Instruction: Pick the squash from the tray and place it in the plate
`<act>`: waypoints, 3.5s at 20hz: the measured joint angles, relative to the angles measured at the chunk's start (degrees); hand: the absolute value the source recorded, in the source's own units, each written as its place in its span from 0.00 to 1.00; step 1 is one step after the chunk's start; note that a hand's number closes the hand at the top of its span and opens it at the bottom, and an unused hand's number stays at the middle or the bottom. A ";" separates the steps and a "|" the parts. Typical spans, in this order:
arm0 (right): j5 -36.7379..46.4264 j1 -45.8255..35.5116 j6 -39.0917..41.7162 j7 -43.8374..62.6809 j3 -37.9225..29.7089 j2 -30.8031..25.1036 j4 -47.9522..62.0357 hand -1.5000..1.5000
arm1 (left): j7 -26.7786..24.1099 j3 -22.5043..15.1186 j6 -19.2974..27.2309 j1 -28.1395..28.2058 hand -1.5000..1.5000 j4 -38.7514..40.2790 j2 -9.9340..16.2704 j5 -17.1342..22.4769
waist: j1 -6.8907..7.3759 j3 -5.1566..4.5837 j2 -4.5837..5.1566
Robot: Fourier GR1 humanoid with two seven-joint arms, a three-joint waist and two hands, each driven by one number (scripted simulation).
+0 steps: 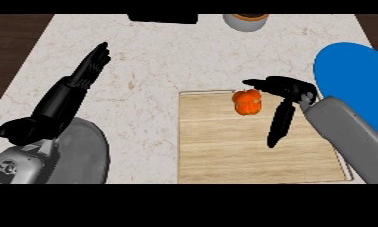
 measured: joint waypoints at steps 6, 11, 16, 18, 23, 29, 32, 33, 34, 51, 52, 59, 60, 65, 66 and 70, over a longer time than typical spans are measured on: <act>-3.99 -8.84 7.50 13.23 -1.34 6.19 8.45 0.00 | -0.41 0.51 0.01 0.86 0.50 0.40 -0.92 -1.06 | -1.67 0.12 -0.34; -10.76 -12.54 12.42 19.96 -2.92 9.00 14.52 0.00 | -1.10 1.18 -0.17 1.82 0.50 0.45 -1.21 -1.78 | -2.30 0.10 -0.53; -13.48 -17.58 16.76 21.18 -2.07 9.39 22.18 0.00 | -0.86 1.89 -0.85 1.46 0.50 0.67 -1.13 -1.85 | -2.01 0.13 -0.34; -13.45 -19.51 17.84 21.33 -1.71 9.42 25.19 0.00 | -1.08 1.71 -0.76 1.24 0.50 1.26 -1.74 -2.35 | -2.08 0.14 -0.30; -12.44 -23.26 20.38 20.98 -1.58 9.61 32.80 0.00 | -1.16 2.37 -1.52 1.27 0.50 1.41 -2.11 -2.51 | -2.02 0.18 -0.25; -10.43 -25.55 23.47 19.08 -2.62 12.10 40.30 0.00 | -1.12 3.80 -2.89 1.42 0.50 1.27 -2.14 -2.67 | -2.03 0.21 -0.23; -9.35 -25.30 25.33 17.95 -2.88 12.33 40.93 0.00 | -0.79 3.88 -2.85 1.80 0.50 0.79 -2.83 -3.42 | -2.36 0.20 -0.41; -9.19 -25.58 25.54 18.00 -3.05 12.86 41.39 0.00 | -0.93 3.97 -2.87 1.96 0.50 0.79 -3.04 -3.66 | -2.43 0.18 -0.45; -8.86 -25.52 25.96 17.86 -2.97 13.22 41.67 0.00 | -0.50 3.73 -2.57 1.84 0.50 0.63 -3.48 -4.09 | -2.50 0.14 -0.53; -6.21 -19.59 30.66 17.81 -1.82 16.26 37.23 0.00 | 0.34 6.41 -4.13 2.20 0.50 0.46 -4.38 -4.77 | -3.36 -0.52 -2.21; -6.05 -18.74 31.08 17.37 -1.58 16.01 36.38 0.00 | 0.68 6.74 -4.42 2.29 0.50 -0.06 -4.03 -4.49 | -3.22 -0.53 -2.38; -5.63 -16.38 32.12 18.02 0.00 16.32 33.08 0.00 | 1.39 5.93 -3.96 3.28 0.50 -1.20 -5.24 -5.44 | -3.54 -0.92 -2.92; -5.70 -16.11 32.23 18.05 0.13 16.23 32.49 0.00 | 1.16 6.09 -3.98 3.18 0.50 -0.88 -5.35 -5.45 | -3.66 -0.92 -2.95; -5.12 -14.31 31.53 18.59 0.88 15.82 29.15 1.00 | 0.82 6.61 -4.62 4.11 0.50 -1.43 -5.04 -5.32 | -3.76 -1.08 -3.21; -4.89 -13.94 31.76 18.32 1.01 15.50 27.96 1.00 | 0.37 6.71 -4.58 4.05 0.50 -0.76 -5.14 -5.55 | -3.94 -1.05 -3.15; -1.87 -11.00 30.93 16.71 1.27 13.94 22.03 1.00 | -0.72 6.86 -4.82 4.55 0.50 -0.16 -5.29 -5.98 | -3.87 -0.98 -2.95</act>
